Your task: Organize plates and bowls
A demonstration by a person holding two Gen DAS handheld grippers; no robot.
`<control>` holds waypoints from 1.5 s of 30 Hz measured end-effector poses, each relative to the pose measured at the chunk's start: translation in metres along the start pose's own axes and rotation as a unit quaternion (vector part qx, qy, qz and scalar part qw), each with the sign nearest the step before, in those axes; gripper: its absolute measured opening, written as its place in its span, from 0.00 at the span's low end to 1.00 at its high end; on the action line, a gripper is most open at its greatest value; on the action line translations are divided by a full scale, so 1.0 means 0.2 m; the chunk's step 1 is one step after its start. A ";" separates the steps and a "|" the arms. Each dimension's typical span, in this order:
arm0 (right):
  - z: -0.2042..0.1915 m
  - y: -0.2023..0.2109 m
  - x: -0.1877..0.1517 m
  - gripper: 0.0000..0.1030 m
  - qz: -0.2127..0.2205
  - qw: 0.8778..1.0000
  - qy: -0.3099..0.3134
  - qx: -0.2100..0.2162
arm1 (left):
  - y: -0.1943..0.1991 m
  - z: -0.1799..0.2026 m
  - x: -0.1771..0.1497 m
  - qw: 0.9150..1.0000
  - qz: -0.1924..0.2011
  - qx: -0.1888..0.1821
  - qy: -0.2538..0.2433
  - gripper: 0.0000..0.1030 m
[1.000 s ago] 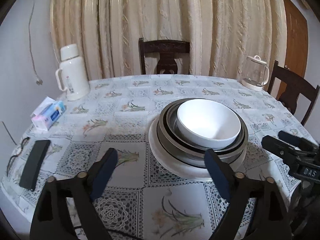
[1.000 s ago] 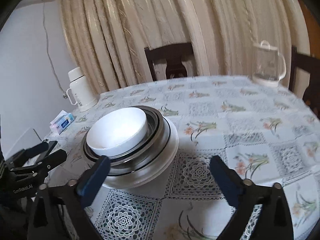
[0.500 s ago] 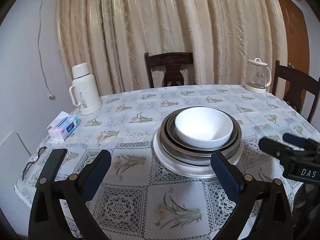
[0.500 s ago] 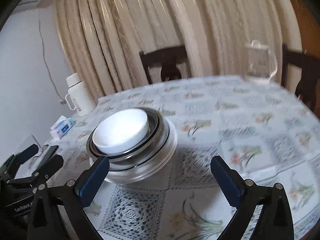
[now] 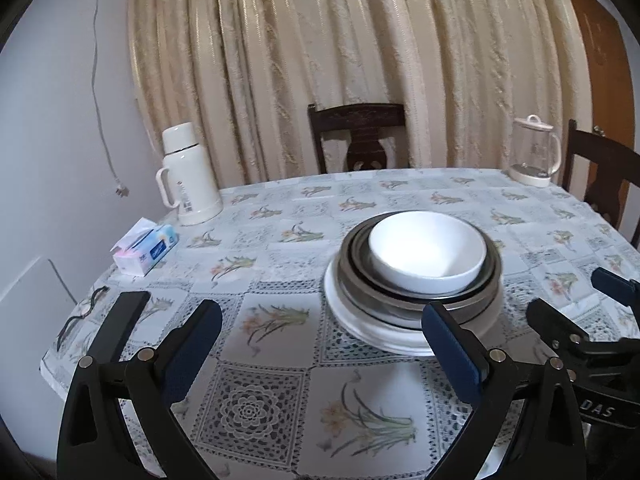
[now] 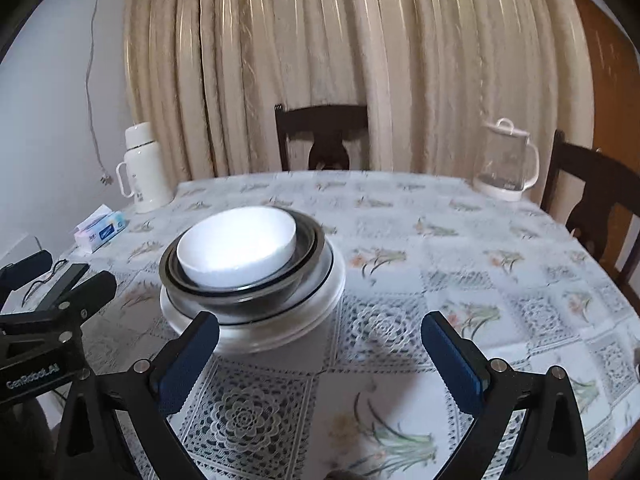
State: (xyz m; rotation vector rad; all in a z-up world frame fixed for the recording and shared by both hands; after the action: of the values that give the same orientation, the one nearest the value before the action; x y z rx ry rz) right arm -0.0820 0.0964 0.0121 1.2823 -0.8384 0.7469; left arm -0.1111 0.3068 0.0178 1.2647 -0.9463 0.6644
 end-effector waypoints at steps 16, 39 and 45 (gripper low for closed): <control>-0.06 -0.02 -0.05 1.00 -0.015 0.999 0.029 -0.012 | -0.08 -0.04 -0.04 1.000 -0.029 0.000 0.006 0.98; -0.10 -0.02 -0.06 1.00 -0.020 0.999 0.044 -0.004 | -0.10 -0.06 -0.06 0.999 -0.034 0.004 0.009 0.98; -0.10 -0.02 -0.07 1.00 -0.021 0.999 0.046 0.003 | -0.10 -0.06 -0.06 0.999 -0.035 0.004 0.009 0.98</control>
State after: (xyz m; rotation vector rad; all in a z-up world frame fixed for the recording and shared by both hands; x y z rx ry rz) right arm -0.0837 0.1155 -0.0034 1.2566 -0.7334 0.7700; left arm -0.0963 0.3156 -0.0027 1.2908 -0.8826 0.6247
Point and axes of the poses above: each gripper's, at about its wrist camera, not at the fingertips, and y roughly against the way its jaws point, z to its right, x to its top, the point moved 1 cm from there along -y, roughly the way its jaws point, and after that the axes turned 14 degrees about -x, right-handed, at the moved point
